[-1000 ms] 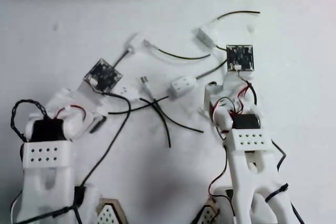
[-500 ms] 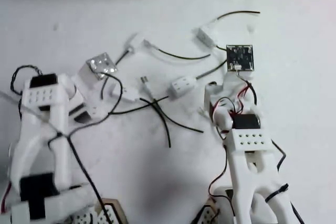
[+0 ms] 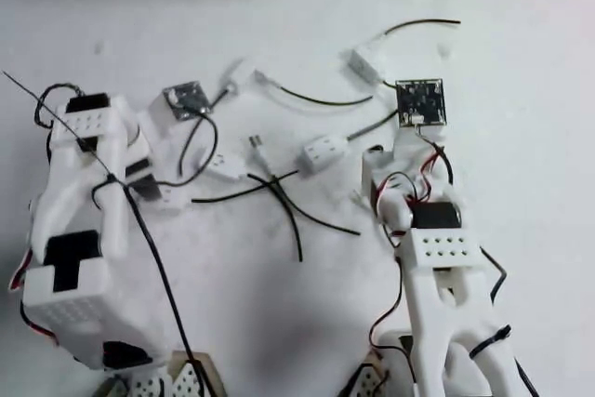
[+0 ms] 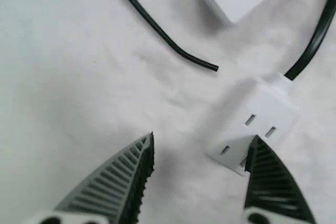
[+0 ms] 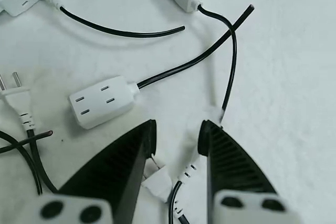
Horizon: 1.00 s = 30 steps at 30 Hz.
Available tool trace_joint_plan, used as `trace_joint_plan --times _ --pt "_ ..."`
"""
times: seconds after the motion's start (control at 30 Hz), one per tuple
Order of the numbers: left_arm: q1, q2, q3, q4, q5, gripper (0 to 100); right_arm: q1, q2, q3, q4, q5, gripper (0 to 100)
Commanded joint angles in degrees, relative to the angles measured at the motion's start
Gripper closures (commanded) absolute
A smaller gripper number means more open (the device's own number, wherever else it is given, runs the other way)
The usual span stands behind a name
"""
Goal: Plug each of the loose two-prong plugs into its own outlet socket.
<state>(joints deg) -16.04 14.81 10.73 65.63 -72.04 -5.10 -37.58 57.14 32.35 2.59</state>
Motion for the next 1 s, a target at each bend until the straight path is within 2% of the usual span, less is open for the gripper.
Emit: trace_joint_plan --times 0.0,0.3,0.47,0.83,0.97 --pt "-0.4 2.24 -2.37 0.26 -2.81 72 -0.48 -0.04 -1.76 -1.01 0.53 86.5" --pt "-0.13 -2.33 -6.07 10.81 -3.78 72 -0.48 -0.04 -1.76 -1.01 0.53 86.5" --pt "0.48 -4.26 -5.8 12.31 -3.87 72 -0.48 -0.04 -1.76 -1.01 0.53 86.5" --pt "1.71 2.24 -0.09 0.53 -5.1 72 -0.48 -0.04 -1.67 -1.01 0.62 86.5" --pt "1.63 4.53 0.0 -1.14 -4.84 73 -0.48 -0.04 -1.67 -1.01 0.7 86.5"
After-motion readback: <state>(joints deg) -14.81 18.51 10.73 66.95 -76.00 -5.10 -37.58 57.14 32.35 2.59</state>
